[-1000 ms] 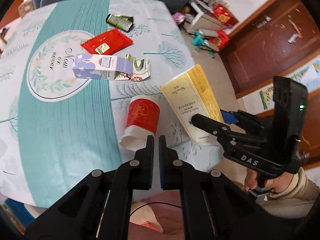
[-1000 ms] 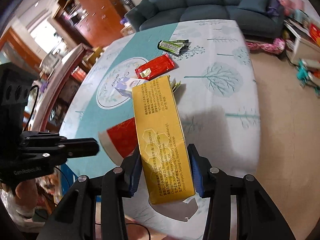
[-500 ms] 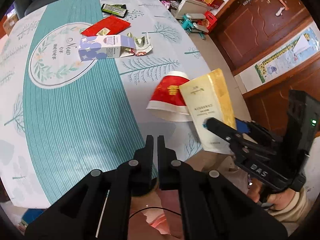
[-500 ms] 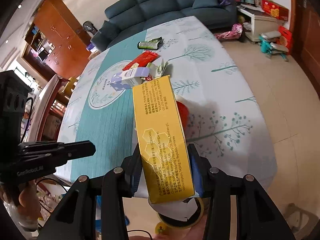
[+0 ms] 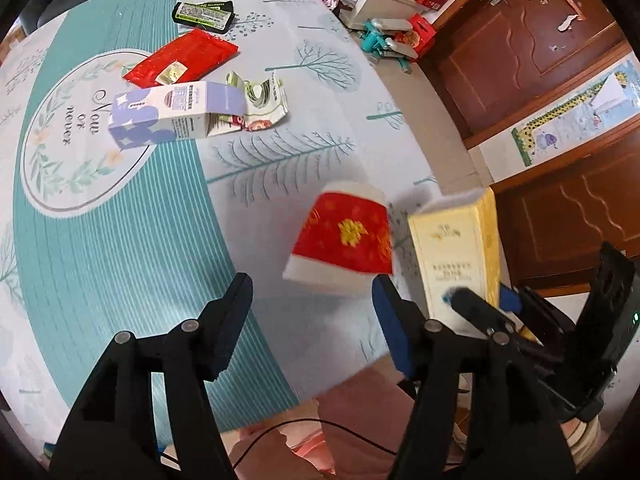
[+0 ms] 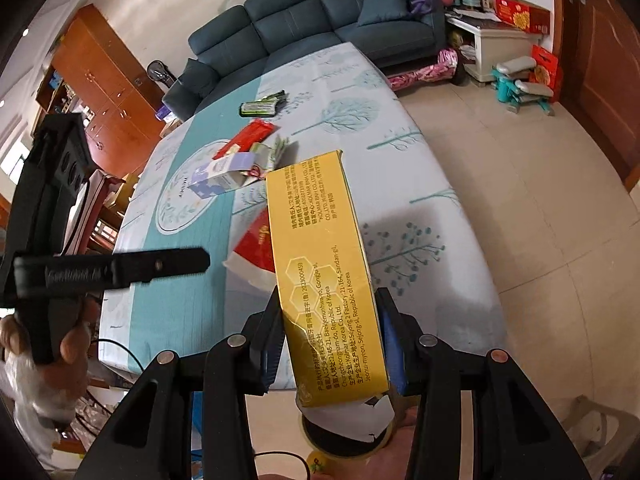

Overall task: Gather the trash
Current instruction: 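Grasp the red-white paper cup with the left tool, then carry the red-white cup and yellow box in both tools over the black bin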

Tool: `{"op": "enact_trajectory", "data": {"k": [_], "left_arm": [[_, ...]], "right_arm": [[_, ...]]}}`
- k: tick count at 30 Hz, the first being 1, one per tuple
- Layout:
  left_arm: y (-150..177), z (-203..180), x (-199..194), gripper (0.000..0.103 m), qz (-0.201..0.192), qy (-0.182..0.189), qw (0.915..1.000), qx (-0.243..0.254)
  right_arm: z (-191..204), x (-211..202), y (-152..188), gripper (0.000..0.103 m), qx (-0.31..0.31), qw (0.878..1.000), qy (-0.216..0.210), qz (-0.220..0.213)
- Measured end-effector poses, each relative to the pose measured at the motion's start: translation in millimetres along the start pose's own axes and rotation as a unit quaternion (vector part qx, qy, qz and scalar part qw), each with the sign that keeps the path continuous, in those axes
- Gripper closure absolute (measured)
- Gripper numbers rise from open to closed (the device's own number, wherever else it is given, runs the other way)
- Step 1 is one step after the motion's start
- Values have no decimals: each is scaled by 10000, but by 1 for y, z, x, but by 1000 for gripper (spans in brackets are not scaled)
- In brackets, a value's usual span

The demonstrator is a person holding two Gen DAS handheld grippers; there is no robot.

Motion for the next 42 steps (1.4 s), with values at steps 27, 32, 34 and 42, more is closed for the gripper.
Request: {"op": "enact_trajectory", "data": {"k": [27,32,34,42], "left_arm": [[5,-36,26,71,288,202,9993,136],[26,-28,-11,72,-2,109,9996,276],[39,-22,-28,72,-143,87,9992,351],[112,8,-79,72,-369,51,9974,625]], "right_arm": [[-18,29,-10,62,170,9995,-254,99],[1,6,7,62,156,9996,-208,-95],[9,-3,16,62,177,9995,-194,-164],[56,-34,82,62,425,9979,-113,-476]]}}
Point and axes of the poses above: each gripper's, at about its wrist camera, not at the fingertips, and x roughly the way its jaws point, z to its left, y to its underside, the point moved 4 cm from there along x, roughly the way its jaws point, and after that the axes turned 8 degrees about -y, right-handed, at the moved point
